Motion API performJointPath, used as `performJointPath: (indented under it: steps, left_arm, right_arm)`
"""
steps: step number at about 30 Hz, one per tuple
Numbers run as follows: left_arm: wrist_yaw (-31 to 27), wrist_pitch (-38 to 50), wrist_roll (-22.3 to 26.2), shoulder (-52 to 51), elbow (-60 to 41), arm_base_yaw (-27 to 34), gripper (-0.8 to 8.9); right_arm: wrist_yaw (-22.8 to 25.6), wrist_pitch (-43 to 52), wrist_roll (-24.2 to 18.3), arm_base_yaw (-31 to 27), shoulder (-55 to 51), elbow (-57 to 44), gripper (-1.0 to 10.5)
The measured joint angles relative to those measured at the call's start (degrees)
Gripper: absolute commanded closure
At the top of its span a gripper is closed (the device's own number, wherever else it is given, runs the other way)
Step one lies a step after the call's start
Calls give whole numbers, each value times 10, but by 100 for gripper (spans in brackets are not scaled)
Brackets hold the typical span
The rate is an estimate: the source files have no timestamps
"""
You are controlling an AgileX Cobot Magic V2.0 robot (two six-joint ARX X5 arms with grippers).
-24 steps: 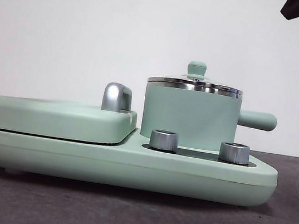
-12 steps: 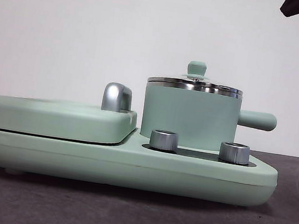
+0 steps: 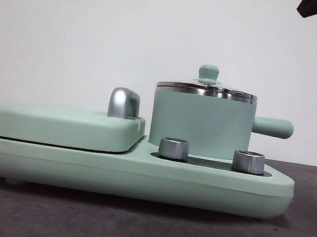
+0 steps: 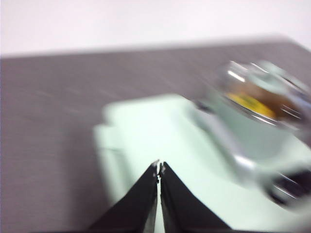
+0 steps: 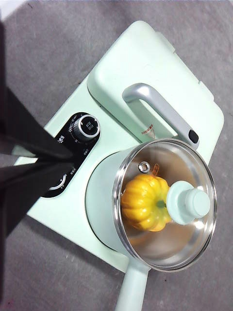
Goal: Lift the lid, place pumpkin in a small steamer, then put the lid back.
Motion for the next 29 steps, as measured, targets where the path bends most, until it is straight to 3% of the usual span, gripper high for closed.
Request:
performJointPath:
  steps: [3,7,12,29]
  left_arm:
    - [0,75,0,-76,-110,97,807]
    - [-1,125,3,-156,-221,163,807]
    - [-3,160,11,-234,-324,176,807]
    - [-2,156,13,-243,-322,176,807]
  right_arm:
    - [0,0,0,0,0,0,935]
    - [0,0,0,0,0,0,935]
    - [0,0,0,0,0,0,935]
    - [0,1,0,0,0,0,934]
